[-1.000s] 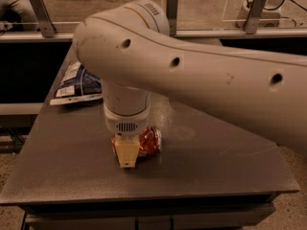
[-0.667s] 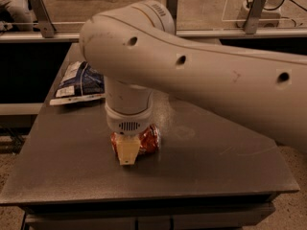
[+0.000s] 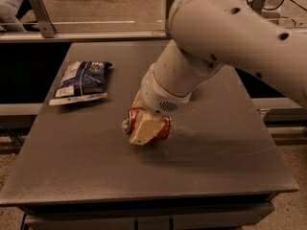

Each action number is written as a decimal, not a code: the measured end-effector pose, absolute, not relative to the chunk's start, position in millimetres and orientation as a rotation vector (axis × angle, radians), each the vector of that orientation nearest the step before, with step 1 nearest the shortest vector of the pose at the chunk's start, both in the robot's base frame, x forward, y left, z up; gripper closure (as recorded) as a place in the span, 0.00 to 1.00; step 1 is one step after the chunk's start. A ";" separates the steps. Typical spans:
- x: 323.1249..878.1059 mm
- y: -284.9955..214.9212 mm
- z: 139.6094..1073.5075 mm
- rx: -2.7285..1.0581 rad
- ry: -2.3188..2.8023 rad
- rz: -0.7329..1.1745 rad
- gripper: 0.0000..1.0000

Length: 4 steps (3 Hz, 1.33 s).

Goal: Place coke can upright

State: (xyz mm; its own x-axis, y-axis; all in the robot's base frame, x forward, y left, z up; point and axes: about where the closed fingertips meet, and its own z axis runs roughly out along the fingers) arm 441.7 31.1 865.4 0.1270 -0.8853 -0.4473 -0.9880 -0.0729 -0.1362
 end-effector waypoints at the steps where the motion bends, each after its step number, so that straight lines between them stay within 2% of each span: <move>1: 456.3 11.7 882.1 -1.870 1.690 0.512 1.00; 3: 458.5 -8.9 891.0 -1.572 1.337 0.883 1.00; 4: 456.7 -11.9 903.9 -1.497 1.225 0.919 1.00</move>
Offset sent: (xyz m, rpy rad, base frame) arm 0.0163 -0.0492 0.0605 0.8417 0.0420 0.1693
